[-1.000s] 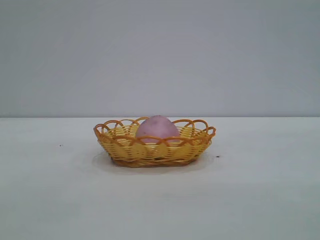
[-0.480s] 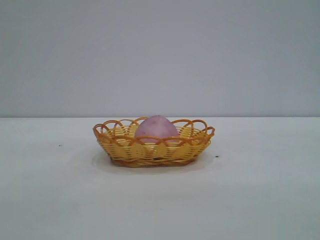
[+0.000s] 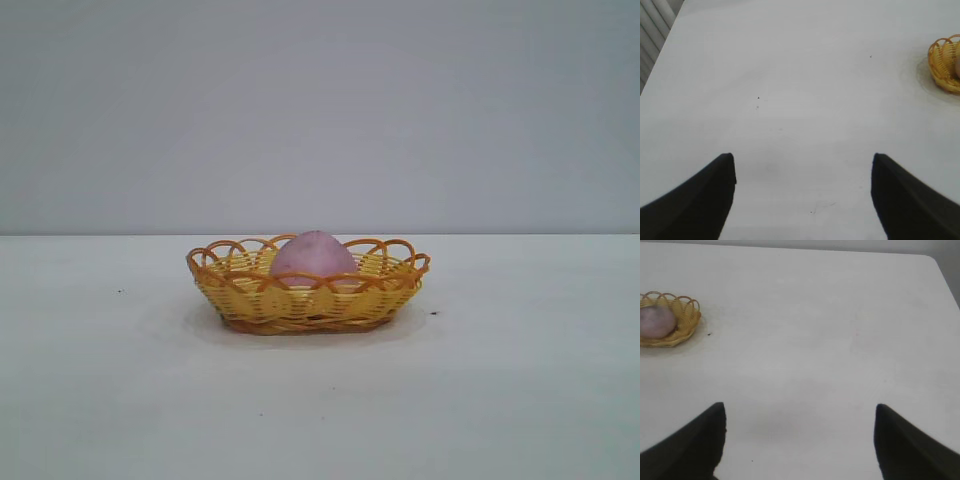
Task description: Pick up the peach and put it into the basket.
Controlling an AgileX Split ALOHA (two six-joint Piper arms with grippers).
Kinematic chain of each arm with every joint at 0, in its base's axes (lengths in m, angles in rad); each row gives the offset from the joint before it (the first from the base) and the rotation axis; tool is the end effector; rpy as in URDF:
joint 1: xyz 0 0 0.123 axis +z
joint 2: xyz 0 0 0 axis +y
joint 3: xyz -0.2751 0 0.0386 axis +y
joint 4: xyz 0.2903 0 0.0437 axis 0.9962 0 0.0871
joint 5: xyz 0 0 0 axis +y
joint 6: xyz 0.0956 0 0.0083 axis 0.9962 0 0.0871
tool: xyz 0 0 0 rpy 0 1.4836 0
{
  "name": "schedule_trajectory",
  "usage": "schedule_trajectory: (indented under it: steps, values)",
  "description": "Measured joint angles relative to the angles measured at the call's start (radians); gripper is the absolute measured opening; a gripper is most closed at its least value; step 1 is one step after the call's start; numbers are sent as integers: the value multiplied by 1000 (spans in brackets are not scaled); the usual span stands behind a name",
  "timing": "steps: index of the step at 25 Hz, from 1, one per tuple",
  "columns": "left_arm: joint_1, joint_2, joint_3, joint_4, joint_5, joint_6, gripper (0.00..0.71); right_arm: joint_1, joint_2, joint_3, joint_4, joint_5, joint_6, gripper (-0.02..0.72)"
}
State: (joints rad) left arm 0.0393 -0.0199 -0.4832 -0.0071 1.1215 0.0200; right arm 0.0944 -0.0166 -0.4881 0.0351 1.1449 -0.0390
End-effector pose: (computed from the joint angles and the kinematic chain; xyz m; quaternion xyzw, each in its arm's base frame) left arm 0.0401 0.0010 0.2857 -0.0081 0.8679 0.0112 0.4966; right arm 0.0384 0.0067 0.2852 -0.0596 0.8711 0.0310 0.4865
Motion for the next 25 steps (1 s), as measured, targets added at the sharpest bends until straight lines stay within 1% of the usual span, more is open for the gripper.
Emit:
schedule_trajectory:
  steps: [25]
  values:
    - [0,0,0,0,0,0,497,-11,0,0,0,-2,0,529]
